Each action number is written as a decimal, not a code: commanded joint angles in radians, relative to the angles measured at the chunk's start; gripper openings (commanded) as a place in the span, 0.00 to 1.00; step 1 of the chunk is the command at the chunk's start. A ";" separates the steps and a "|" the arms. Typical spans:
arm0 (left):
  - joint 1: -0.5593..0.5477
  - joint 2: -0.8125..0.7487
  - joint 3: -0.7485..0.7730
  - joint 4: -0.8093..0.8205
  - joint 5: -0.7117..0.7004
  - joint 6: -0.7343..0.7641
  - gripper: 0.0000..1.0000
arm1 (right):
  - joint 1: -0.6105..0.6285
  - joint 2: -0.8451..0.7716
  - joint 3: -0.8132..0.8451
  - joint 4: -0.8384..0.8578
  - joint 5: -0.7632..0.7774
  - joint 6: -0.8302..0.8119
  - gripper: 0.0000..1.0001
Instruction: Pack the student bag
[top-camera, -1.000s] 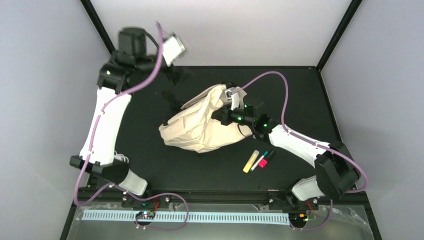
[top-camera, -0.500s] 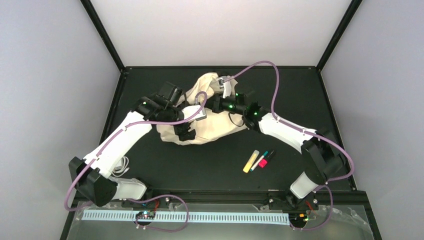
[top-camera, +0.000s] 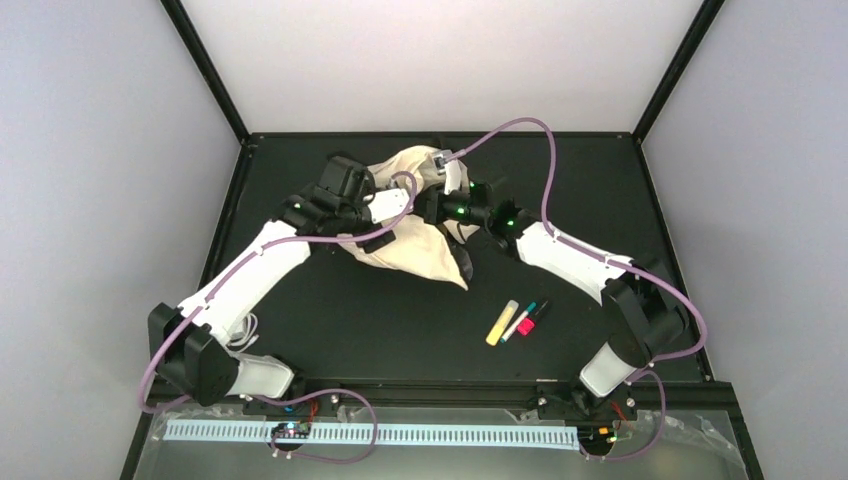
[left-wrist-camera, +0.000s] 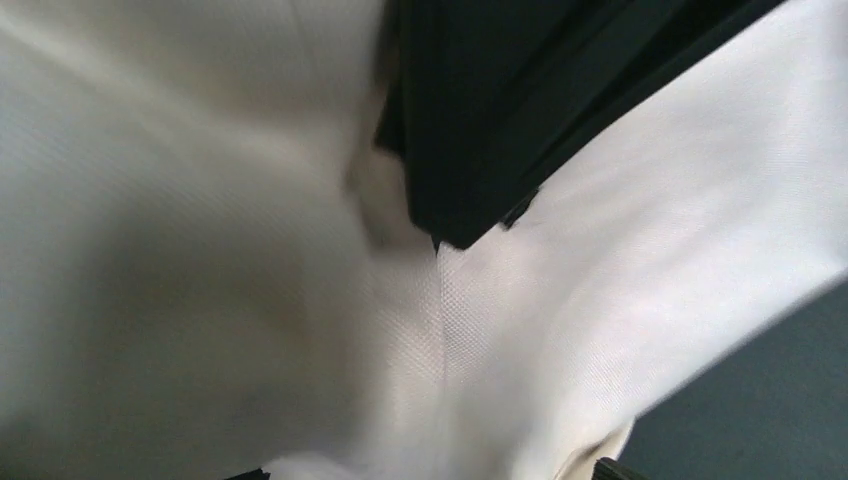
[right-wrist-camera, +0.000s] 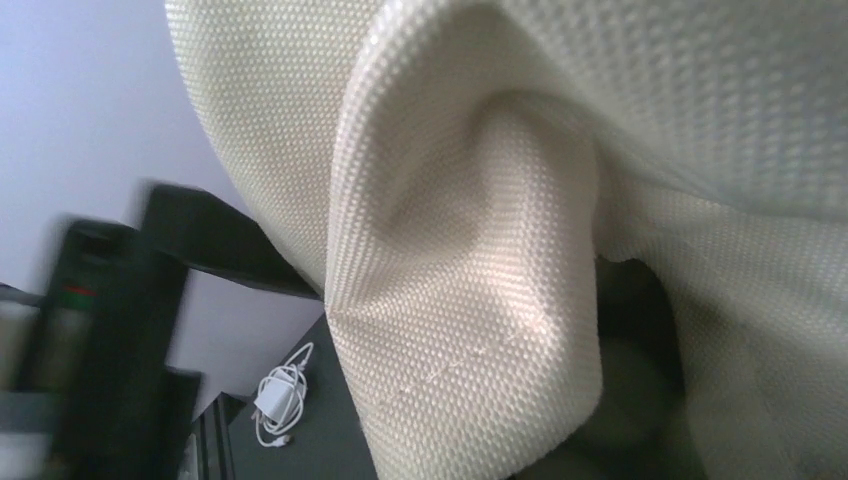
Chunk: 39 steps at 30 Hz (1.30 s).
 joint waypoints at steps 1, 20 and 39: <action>0.010 -0.026 0.158 -0.210 0.201 0.145 0.83 | -0.015 -0.014 0.007 -0.016 -0.033 -0.042 0.01; 0.083 0.007 -0.172 0.432 -0.024 0.292 0.87 | -0.014 -0.066 -0.052 -0.065 -0.115 -0.074 0.01; 0.165 -0.013 -0.129 0.380 0.058 0.245 0.02 | -0.086 -0.277 -0.011 -0.491 -0.102 -0.322 0.01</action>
